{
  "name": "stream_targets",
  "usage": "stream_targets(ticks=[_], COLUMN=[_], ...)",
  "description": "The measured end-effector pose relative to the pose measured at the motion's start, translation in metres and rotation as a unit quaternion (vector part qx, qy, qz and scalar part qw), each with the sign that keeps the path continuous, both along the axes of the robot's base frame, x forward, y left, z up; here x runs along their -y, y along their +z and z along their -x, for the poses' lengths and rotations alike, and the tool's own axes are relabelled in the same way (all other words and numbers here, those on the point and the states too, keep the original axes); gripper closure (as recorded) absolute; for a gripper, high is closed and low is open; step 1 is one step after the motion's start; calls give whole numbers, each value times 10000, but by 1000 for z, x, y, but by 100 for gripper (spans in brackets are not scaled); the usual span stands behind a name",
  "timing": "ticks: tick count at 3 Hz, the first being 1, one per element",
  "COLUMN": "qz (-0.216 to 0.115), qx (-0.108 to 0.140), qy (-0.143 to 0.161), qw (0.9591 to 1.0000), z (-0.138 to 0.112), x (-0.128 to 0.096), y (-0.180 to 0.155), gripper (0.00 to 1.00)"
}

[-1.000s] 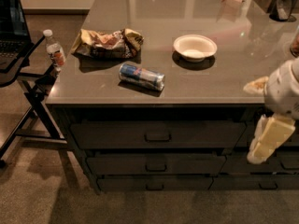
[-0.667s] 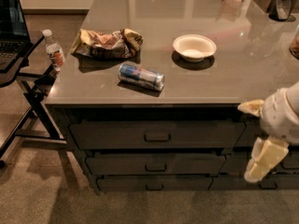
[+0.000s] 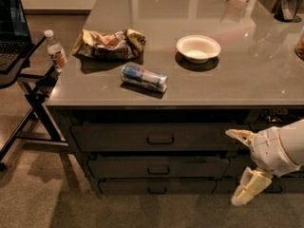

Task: Open middle drawer

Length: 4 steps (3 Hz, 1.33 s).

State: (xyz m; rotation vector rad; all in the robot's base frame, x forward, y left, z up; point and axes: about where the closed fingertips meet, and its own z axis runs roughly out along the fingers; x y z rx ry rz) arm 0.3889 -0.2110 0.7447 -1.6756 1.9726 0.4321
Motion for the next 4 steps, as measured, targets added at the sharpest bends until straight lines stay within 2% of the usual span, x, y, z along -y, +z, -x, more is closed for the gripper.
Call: stream_targets(ticks=[1,2,3,4], qz=[-25,-147,-167,-334], qx=[-26,-249,-381,-416], qy=[19,21,40,46], qw=[10000,9996,9991,9986], z=[0,-8,-20,-31], x=[-1,-13,-26,-34], y=[-1,-28,-70,-111], gripper=[0,0,0,0])
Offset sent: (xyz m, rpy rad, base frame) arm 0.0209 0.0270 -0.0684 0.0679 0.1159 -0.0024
